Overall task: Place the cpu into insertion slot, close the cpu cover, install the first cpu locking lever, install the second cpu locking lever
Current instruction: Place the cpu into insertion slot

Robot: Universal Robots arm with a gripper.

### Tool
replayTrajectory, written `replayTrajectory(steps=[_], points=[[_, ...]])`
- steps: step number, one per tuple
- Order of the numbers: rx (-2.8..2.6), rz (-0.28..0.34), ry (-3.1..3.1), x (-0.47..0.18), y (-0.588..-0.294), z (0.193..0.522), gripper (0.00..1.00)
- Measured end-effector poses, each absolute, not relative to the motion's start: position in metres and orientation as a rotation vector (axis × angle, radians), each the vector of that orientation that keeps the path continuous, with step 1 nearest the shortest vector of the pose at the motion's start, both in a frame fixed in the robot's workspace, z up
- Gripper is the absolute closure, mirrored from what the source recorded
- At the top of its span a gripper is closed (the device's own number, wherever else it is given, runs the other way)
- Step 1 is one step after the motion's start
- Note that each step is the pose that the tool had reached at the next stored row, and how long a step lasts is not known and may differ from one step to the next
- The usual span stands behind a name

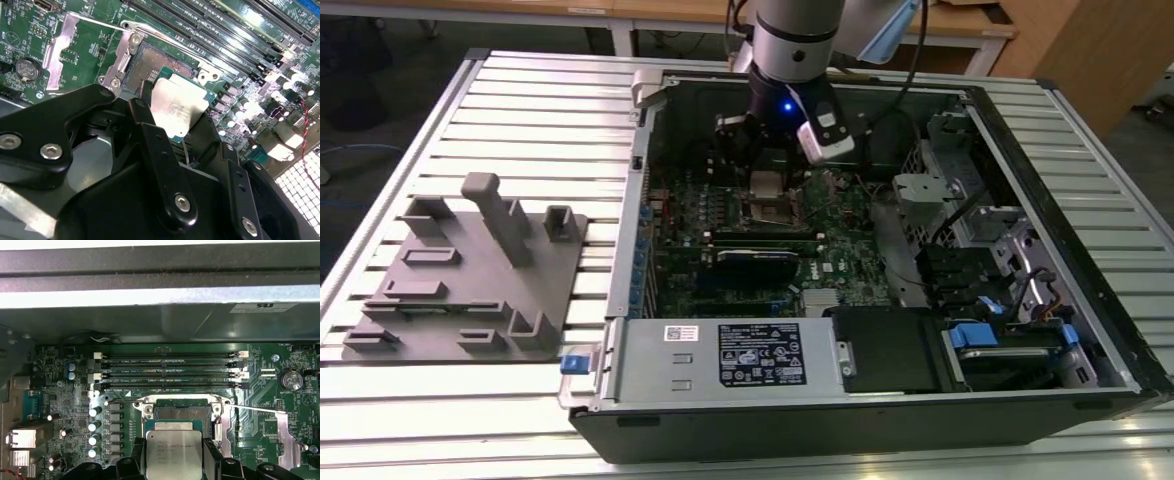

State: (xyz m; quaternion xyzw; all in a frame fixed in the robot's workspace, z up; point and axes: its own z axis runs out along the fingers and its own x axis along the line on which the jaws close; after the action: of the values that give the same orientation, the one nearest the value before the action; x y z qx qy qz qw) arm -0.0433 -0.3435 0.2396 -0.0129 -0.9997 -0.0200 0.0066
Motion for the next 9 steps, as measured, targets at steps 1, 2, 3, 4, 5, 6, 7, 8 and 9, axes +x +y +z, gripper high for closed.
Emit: replayTrajectory(steps=[1,2,3,4,5,6,7,8,9], points=[[-0.040,-0.063,-3.127,-0.0433,-0.3435,0.2395,0.46],[-0.040,-0.062,-3.127,-0.0433,-0.3435,0.2395,0.46],[-0.040,-0.062,-3.127,-0.0433,-0.3435,0.2395,0.46],[-0.040,-0.063,-3.127,-0.0433,-0.3435,0.2390,0.46],[-0.040,-0.063,-3.127,-0.0433,-0.3435,0.2385,0.46],[-0.040,-0.063,-3.127,-0.0433,-0.3435,0.2385,0.46],[-0.040,-0.063,-3.127,-0.0433,-0.3435,0.2384,0.46],[-0.040,-0.063,-3.127,-0.0433,-0.3435,0.2384,0.46],[-0.040,-0.063,-3.127,-0.0433,-0.3435,0.2384,0.46]])
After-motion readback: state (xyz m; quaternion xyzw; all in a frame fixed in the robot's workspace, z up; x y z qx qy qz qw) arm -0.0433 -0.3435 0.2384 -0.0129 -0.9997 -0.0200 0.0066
